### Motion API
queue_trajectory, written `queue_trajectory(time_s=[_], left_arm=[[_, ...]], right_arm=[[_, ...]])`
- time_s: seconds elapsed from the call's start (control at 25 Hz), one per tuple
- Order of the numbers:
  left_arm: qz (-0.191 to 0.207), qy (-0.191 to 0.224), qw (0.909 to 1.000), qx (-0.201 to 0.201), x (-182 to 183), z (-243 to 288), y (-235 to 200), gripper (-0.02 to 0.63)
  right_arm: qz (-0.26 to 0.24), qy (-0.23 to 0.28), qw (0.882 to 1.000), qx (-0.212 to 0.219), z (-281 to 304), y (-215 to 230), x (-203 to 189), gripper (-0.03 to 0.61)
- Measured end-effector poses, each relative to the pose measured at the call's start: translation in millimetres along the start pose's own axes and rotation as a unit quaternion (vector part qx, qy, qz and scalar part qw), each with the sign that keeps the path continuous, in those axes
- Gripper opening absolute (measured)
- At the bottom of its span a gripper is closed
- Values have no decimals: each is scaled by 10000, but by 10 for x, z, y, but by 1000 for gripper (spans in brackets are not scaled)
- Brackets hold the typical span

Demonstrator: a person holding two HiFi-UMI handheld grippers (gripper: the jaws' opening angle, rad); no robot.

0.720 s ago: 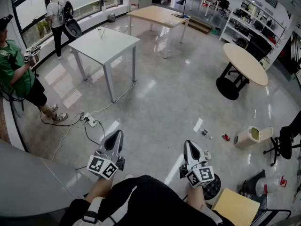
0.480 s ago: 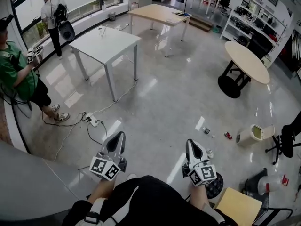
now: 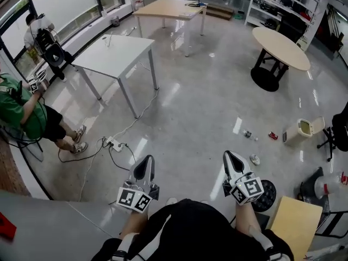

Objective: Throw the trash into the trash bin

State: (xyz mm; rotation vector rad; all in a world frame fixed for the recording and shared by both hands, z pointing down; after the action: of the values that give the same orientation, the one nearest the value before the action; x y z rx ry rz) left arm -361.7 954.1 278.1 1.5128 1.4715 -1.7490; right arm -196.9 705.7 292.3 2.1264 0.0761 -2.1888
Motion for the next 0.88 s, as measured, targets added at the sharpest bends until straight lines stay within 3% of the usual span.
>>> queue_trajectory(time_s=[0.32,0.52,0.88], left_arm=[[168,-278,9982,-498,69,125,-156,0],[42,-509,9947,-892,-35,306,-106,0],[69,-725,9861,-1497,-326,746,356,0]], right_arm=[[129,157,9980,-599,-35,-215,65,6],[-11,46,9967,-813,-255,-259,112,6],[181,174,9884,-1499,-749,264,23,5]])
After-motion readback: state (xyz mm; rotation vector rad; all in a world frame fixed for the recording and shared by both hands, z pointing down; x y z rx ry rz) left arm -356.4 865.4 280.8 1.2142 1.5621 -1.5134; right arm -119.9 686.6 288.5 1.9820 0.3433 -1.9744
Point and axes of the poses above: the fingertips, and each gripper's own axes: z forward along the fingers, y to its right, x out of its top, the point moved 2 cm from there along -z, backward along the fingers, and after that the axes turned 9 degrees about -z, right-handed, at the moved point
